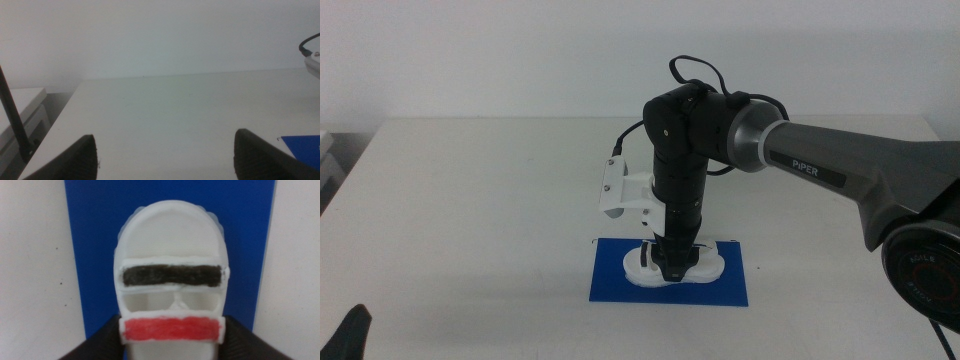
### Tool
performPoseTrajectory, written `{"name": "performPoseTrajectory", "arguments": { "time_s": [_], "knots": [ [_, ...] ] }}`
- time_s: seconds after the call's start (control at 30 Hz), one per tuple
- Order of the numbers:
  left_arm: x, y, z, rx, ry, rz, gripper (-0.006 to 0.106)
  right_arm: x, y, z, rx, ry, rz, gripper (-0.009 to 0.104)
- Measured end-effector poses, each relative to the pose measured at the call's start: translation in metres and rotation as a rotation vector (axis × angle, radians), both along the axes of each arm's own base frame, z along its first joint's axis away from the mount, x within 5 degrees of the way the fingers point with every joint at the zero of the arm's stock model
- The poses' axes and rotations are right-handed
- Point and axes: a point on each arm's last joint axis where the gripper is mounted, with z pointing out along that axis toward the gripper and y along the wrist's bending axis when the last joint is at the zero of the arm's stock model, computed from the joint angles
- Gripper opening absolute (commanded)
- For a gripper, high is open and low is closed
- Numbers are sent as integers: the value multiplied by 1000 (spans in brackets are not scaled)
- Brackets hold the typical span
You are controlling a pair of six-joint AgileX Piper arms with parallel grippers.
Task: Use one arm to grab the shoe from the table and place it on the mat.
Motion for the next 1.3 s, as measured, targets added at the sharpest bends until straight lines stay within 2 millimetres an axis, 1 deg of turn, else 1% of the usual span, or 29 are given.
{"name": "performPoseTrajectory", "arguments": {
  "time_s": [0.13, 0.2, 0.27, 0.37, 0.47, 0.57, 0.67, 0.73, 0.8, 0.87, 0.93, 1.07, 1.13, 1.2, 1.3],
  "knots": [
    [0, 0, 0, 0, 0, 0, 94, 1, 1, -5, -4, 8, -1, 71],
    [0, 0, 0, 0, 0, 0, 94, 1, 1, -6, -5, 10, -1, 77],
    [0, 0, 0, 0, 0, 0, 94, 0, 0, -4, -3, 6, 0, 81],
    [0, 0, 0, 0, 0, 0, 94, -1, 0, 6, 10, -12, 0, 82],
    [0, 0, 0, 0, 0, 0, 94, -4, -3, 31, 38, -48, -1, 82],
    [0, 0, 0, 0, 0, 0, 94, -11, -9, 64, 90, -90, -29, 82],
    [0, 0, 0, 0, 0, 0, 94, -22, -20, 99, 181, -105, -106, 82],
    [0, 0, 0, 0, 0, 0, 94, -32, -32, 123, 247, -111, -179, 81],
    [0, 0, 0, 0, 0, 0, 94, -42, -46, 138, 294, -118, -264, 80],
    [0, 0, 0, 0, 0, 0, 94, -55, -67, 155, 344, -143, -355, 79],
    [0, 0, 0, 0, 0, 0, 94, -69, -91, 166, 387, -172, -461, 78],
    [0, 0, 0, 0, 0, 0, 94, -98, -134, 180, 488, -253, -649, 76],
    [0, 0, 0, 0, 0, 0, 94, -118, -156, 187, 549, -303, -735, 76],
    [0, 0, 0, 0, 0, 0, 94, -140, -175, 190, 607, -352, -805, 76],
    [0, 0, 0, 0, 0, 0, 94, -171, -201, 189, 694, -446, -905, 76]
  ]
}}
